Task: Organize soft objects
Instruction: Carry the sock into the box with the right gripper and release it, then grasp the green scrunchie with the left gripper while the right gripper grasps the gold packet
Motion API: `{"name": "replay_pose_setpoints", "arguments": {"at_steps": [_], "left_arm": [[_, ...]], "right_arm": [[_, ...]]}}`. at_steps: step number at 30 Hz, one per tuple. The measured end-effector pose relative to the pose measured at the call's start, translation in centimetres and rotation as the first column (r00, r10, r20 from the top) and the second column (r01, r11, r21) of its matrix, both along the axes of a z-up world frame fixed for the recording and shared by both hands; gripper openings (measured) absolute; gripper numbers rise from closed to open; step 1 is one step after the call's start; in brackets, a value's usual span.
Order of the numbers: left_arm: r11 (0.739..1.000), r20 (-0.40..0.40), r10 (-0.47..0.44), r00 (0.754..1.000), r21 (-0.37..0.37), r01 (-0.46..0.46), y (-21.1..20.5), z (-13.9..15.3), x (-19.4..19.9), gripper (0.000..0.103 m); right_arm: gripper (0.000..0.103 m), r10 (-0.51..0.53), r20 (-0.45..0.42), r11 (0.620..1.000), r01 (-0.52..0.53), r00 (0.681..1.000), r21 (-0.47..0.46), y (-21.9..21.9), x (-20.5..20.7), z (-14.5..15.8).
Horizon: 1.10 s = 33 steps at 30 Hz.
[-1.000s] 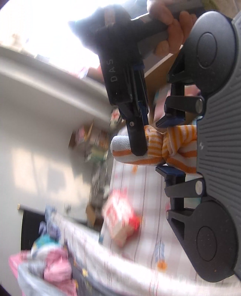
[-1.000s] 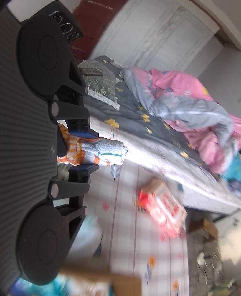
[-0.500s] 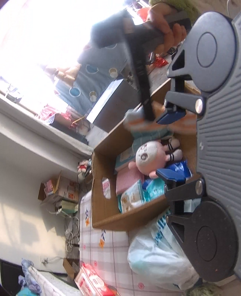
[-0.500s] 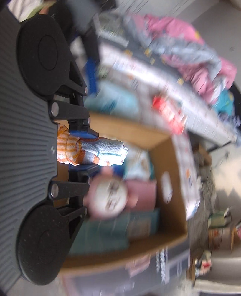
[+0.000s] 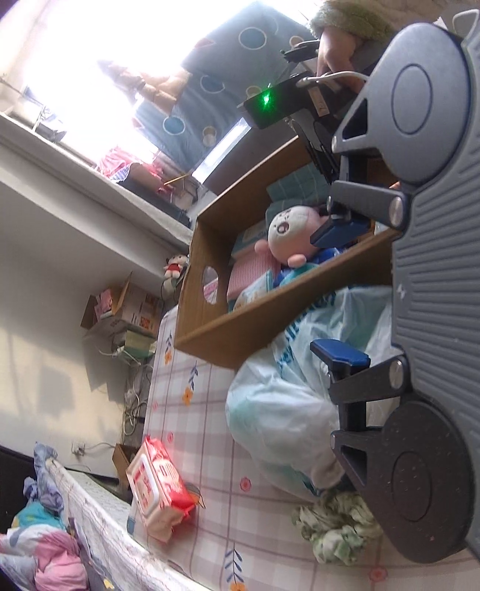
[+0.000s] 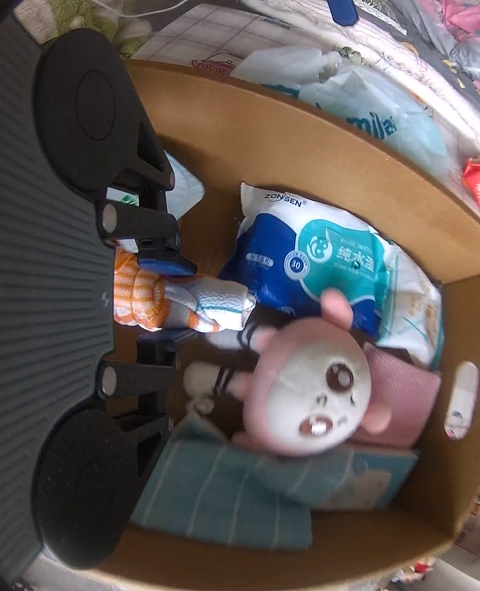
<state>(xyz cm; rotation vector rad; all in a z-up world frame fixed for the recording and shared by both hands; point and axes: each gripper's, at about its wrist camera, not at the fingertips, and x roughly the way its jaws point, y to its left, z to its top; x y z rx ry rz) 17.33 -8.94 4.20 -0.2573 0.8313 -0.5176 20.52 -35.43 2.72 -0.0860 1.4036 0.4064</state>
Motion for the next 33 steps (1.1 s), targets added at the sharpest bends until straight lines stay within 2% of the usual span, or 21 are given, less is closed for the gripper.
{"name": "replay_pose_setpoints", "arguments": {"at_steps": [1,3,4,5,10,13,15,17,20,24,26,30,33], "left_arm": [[1.0,-0.002,0.006,1.0,0.001,-0.006,0.3,-0.1,-0.1,0.056],[1.0,0.002,0.015,1.0,0.005,-0.015,1.1,-0.1,-0.5,0.058],[1.0,0.008,0.021,1.0,0.009,-0.021,1.5,-0.2,-0.6,0.06],[1.0,0.015,0.027,1.0,0.015,-0.027,1.9,-0.3,-0.8,0.063],[0.997,0.045,0.061,0.997,0.048,-0.063,4.2,-0.7,-2.1,0.071],[0.993,0.071,0.087,0.994,0.079,-0.092,5.7,-0.9,-3.2,0.076],[0.988,0.085,0.104,0.991,0.101,-0.113,6.9,-1.1,-3.9,0.078],[0.982,0.096,0.129,0.987,0.126,-0.141,8.0,-1.3,-4.6,0.081],[0.97,0.098,0.169,0.981,0.162,-0.183,9.5,-1.9,-5.4,0.081],[0.943,0.098,0.216,0.971,0.235,-0.234,10.7,-3.3,-5.8,0.081],[0.94,0.083,0.233,0.969,0.235,-0.246,11.3,-4.0,-5.6,0.081],[0.931,0.098,0.25,0.963,0.25,-0.267,11.6,-5.3,-3.8,0.081],[0.921,0.123,0.213,0.969,0.307,-0.241,10.9,-6.6,-1.3,0.081]], "right_arm": [[0.032,-0.004,-0.001,1.0,0.004,1.0,0.013,0.2,0.3,0.0],[0.043,-0.026,0.003,0.999,0.026,1.0,0.031,-0.1,0.5,0.3],[0.052,-0.04,0.013,0.999,0.039,0.999,0.032,-0.3,0.5,0.5],[0.055,-0.052,0.03,0.998,0.051,0.998,0.036,-0.5,0.4,0.9],[0.061,-0.141,0.091,0.987,0.133,0.986,0.094,-1.7,0.1,3.1],[0.062,-0.206,0.123,0.967,0.182,0.971,0.178,-2.2,0.1,5.2],[0.063,-0.217,0.145,0.954,0.178,0.965,0.242,-1.7,0.3,6.5],[0.065,-0.2,0.172,0.946,0.144,0.965,0.292,-0.4,0.3,8.2],[0.066,-0.12,0.195,0.94,0.048,0.973,0.337,3.3,0.9,9.7],[0.066,0.002,0.19,0.925,-0.074,0.982,0.374,9.4,2.2,9.9],[0.066,0.051,0.176,0.915,-0.116,0.983,0.386,12.3,3.0,9.7],[0.066,0.104,0.147,0.895,-0.157,0.984,0.418,17.0,4.2,9.4],[0.066,0.114,0.118,0.884,-0.155,0.986,0.442,19.4,5.1,8.9]]}}
